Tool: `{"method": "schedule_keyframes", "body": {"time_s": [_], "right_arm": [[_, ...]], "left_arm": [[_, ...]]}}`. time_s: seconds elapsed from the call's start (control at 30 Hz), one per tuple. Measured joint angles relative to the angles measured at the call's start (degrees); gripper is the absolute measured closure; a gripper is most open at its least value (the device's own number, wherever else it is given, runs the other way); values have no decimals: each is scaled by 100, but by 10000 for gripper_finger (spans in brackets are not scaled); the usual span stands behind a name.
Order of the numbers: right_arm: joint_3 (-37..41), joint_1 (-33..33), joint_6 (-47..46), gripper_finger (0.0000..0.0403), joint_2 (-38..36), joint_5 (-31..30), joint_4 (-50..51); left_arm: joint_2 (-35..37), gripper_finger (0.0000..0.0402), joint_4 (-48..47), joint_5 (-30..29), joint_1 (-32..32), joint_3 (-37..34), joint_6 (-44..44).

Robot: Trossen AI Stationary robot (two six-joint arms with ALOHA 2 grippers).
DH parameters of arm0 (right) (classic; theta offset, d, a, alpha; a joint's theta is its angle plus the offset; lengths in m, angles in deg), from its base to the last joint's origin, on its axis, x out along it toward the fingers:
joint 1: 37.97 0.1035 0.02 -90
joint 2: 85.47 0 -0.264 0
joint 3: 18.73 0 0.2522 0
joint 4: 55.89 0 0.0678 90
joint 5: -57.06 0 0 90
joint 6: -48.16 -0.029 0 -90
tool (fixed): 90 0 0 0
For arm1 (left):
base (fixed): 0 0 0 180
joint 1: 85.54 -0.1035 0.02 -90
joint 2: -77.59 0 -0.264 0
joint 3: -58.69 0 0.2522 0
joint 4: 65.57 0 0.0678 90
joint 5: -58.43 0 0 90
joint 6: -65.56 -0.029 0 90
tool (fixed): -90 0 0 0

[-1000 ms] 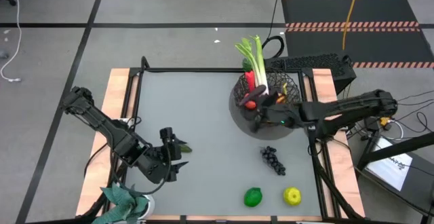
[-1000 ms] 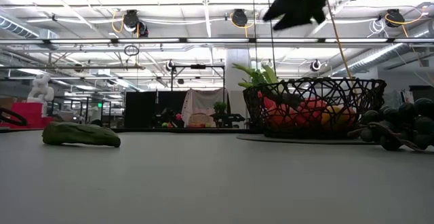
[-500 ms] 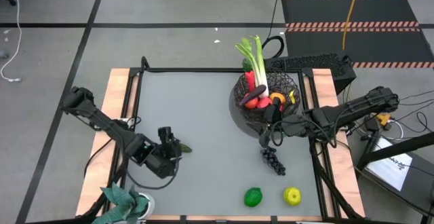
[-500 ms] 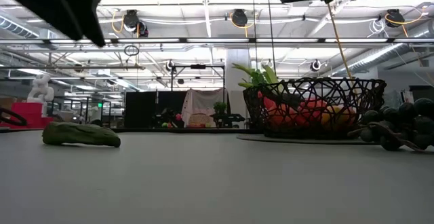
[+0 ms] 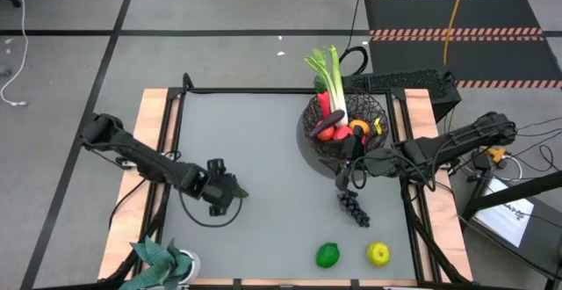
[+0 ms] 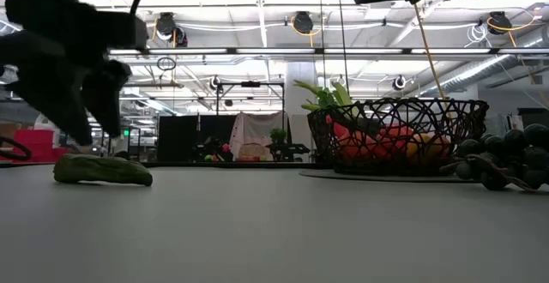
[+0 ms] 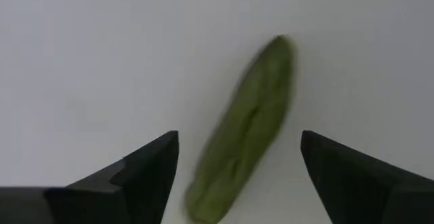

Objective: Build produce basket
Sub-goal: Put the chili pepper into the black wire basket

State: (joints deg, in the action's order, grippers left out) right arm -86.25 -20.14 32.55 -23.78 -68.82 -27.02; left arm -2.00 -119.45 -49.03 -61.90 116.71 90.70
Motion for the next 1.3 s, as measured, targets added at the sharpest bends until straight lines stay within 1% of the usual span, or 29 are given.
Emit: {"method": "schedule_keyframes", "body": {"time_s": [0.07,0.17,0.27,0.43,0.53,0.73,0.83,0.9,1.17,1.3], "right_arm": [[-1,0,-8,149,2,0,0],[-2,0,-14,149,2,2,0],[-2,0,-14,149,2,5,0],[-2,0,-16,149,2,9,-2],[-2,0,-18,149,2,12,-4],[-2,0,-19,149,2,15,-23],[-4,0,-19,149,2,15,-24],[-4,0,-19,149,4,15,-24],[-4,0,-19,149,4,17,-24],[-4,0,-19,149,4,20,-22]], "left_arm": [[0,114,358,211,-75,-184,-236],[0,145,718,230,-179,-391,-512],[0,177,724,223,-286,-472,-682],[0,226,749,219,-354,-642,-602],[8,247,809,171,-354,-747,-492],[9,272,914,158,-354,-771,-813],[1,272,1183,158,-354,-780,-786],[-2,263,1235,86,-354,-780,-563],[-7,187,1263,73,-354,-782,-368],[-7,160,1237,66,-354,-782,-353]]}}
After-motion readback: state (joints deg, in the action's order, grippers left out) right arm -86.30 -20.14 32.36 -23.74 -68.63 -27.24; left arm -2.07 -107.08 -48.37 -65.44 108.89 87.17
